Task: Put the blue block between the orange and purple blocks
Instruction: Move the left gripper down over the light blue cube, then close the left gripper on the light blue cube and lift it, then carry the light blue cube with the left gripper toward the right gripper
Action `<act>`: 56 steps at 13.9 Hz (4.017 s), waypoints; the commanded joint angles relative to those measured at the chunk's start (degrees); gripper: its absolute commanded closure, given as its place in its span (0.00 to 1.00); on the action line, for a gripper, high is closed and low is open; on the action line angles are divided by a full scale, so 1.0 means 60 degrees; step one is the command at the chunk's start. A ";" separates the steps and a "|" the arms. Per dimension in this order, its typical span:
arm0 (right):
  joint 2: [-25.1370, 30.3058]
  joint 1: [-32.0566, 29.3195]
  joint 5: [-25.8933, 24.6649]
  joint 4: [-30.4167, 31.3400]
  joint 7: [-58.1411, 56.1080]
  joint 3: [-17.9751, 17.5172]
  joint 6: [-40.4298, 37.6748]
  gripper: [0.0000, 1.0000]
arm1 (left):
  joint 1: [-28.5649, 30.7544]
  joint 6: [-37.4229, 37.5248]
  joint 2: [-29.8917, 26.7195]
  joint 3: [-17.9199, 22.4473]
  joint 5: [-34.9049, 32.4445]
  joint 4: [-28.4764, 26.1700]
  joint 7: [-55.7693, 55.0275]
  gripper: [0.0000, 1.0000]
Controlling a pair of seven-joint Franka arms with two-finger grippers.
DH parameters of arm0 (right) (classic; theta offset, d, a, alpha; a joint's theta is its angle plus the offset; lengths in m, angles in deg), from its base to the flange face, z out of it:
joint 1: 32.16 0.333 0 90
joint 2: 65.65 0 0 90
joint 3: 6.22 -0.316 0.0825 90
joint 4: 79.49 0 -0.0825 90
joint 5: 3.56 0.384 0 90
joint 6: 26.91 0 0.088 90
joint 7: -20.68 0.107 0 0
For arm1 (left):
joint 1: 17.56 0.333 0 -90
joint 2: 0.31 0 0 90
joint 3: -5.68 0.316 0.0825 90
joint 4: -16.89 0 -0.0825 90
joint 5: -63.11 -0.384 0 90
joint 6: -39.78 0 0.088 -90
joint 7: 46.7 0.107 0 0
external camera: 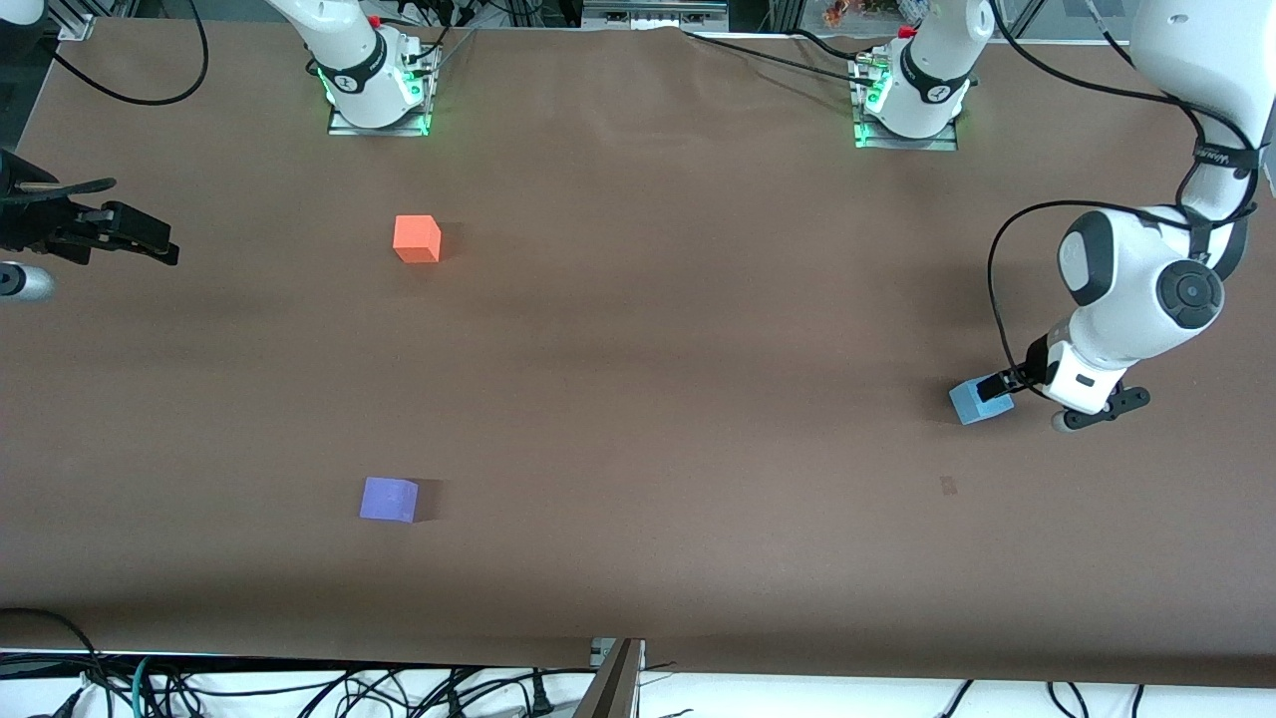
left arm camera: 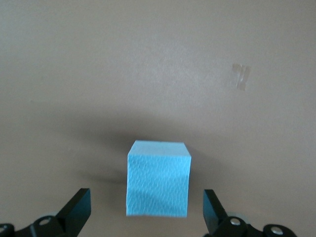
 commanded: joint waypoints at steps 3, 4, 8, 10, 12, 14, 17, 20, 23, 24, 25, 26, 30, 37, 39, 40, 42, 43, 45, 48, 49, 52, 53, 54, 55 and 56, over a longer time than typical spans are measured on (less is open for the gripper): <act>-0.0064 -0.0046 0.0141 -0.0156 -0.0122 0.0006 -0.0024 0.00 | 0.0016 -0.1035 0.0705 -0.0022 -0.0178 0.0042 0.0014 0.00; -0.0064 -0.0046 0.0141 -0.0156 -0.0107 0.0006 -0.0024 0.00 | 0.0016 -0.1328 0.0852 -0.0022 -0.0178 0.0042 0.0029 0.00; -0.0064 -0.0046 0.0126 -0.0171 -0.0122 0.0006 -0.0024 0.00 | 0.0002 -0.1361 0.0956 -0.0022 -0.0192 0.0071 0.0044 0.06; -0.0136 -0.0046 0.0126 -0.0171 -0.0136 0.0006 -0.0024 0.00 | -0.0057 -0.1302 0.0942 -0.0007 -0.0192 0.0085 0.0160 0.56; -0.0137 -0.0046 0.0112 -0.0171 -0.0122 0.0006 -0.0024 0.00 | -0.0086 -0.1288 0.0956 -0.0007 -0.0192 0.0100 0.0365 0.81; -0.0137 -0.0046 0.0126 -0.0171 -0.0122 0.0006 0.0049 0.00 | -0.0101 -0.1258 0.0956 -0.0021 -0.0192 0.0100 0.0847 0.94; -0.0166 -0.0060 0.0112 -0.0171 -0.0122 0.0021 0.0108 0.00 | -0.0174 -0.1214 0.0898 -0.0065 -0.0207 0.0144 0.1360 1.00; -0.0166 -0.0075 0.0112 -0.0171 -0.0122 0.0035 0.0123 0.00 | -0.0728 -0.0324 0.0854 -0.0226 -0.0207 0.0713 0.1553 1.00; -0.0166 -0.0090 0.0112 -0.0171 -0.0136 0.0035 0.0123 0.00 | -0.1636 0.0103 0.0854 -0.0416 -0.0105 0.1299 0.1494 1.00; -0.0166 -0.0075 0.0126 -0.0171 -0.0136 0.0035 0.0123 0.00 | -0.2001 0.0191 0.0868 -0.0432 -0.0017 0.1475 0.1465 1.00; -0.0166 -0.0075 0.0126 -0.0171 -0.0136 0.0035 0.0123 0.00 | -0.2368 0.0207 0.0883 -0.0446 0.0070 0.1579 0.1146 1.00; -0.0166 -0.0075 0.0126 -0.0171 -0.0122 0.0035 0.0123 0.00 | -0.2835 0.0221 0.0898 -0.0446 0.0347 0.1754 0.0475 1.00; -0.0166 -0.0075 0.0141 -0.0171 -0.0122 0.0021 0.0123 0.00 | -0.5032 0.0790 0.1977 -0.0417 0.0438 0.3448 -0.2468 1.00; -0.0546 -0.0031 0.0068 -0.0171 -0.0107 0.0006 0.0255 0.00 | -0.7453 0.1115 0.4791 -0.0358 0.0408 0.7127 -0.5431 1.00; -0.0576 -0.0031 0.0112 -0.0142 -0.0107 0.0006 0.0443 0.00 | -0.7557 0.1071 0.5217 -0.0358 0.0437 0.7788 -0.5654 0.99; -0.0823 -0.0017 0.0141 -0.0084 -0.0107 0.0006 0.0561 0.00 | -0.7586 0.1042 0.5378 -0.0373 0.0452 0.8052 -0.5683 0.99; -0.1059 -0.0002 0.0127 -0.0069 -0.0122 -0.0008 0.0504 0.00 | -0.7775 0.1027 0.5482 -0.0359 0.0452 0.8303 -0.5989 0.94; -0.1089 0.0056 0.0112 -0.0054 -0.0122 -0.0023 0.0562 0.00 | -0.7791 0.0998 0.5497 -0.0358 0.0438 0.8289 -0.6209 0.90; -0.1424 0.0363 0.0126 -0.0068 0.0024 -0.0052 0.0664 0.00 | -0.7806 0.0765 0.5497 -0.0358 0.0394 0.8187 -0.6240 0.52; -0.1996 0.0890 0.0141 -0.0141 0.0069 -0.0052 0.0883 0.00 | -0.7806 0.0602 0.5483 -0.0344 0.0379 0.8171 -0.6240 0.21; -0.2012 0.0993 0.0141 -0.0142 0.0069 -0.0052 0.1116 0.00 | -0.7835 0.0602 0.5483 -0.0344 0.0364 0.8186 -0.6168 0.00; -0.2216 0.1548 0.0156 -0.0142 0.0098 -0.0082 0.1863 0.00 | -0.7835 0.0602 0.5381 -0.0358 0.0394 0.8259 -0.6167 0.00; -0.2319 0.1870 0.0141 -0.0142 0.0098 -0.0082 0.2054 0.00 | -0.7821 0.0617 0.5366 -0.0358 0.0394 0.8259 -0.6182 0.00; -0.2465 0.2018 0.0141 -0.0142 0.0098 -0.0082 0.2274 0.00 | -0.7821 0.0631 0.5351 -0.0358 0.0394 0.8259 -0.6182 0.00; -0.2597 0.2121 0.0185 -0.0142 0.0272 -0.0082 0.2465 0.00 | -0.7777 0.0661 0.5293 -0.0344 0.0365 0.8259 -0.6167 0.00; -0.2728 0.2209 0.0359 -0.0142 0.0767 -0.0082 0.2640 0.00 | -0.7690 0.0733 0.5176 -0.0344 0.0335 0.8259 -0.6124 0.00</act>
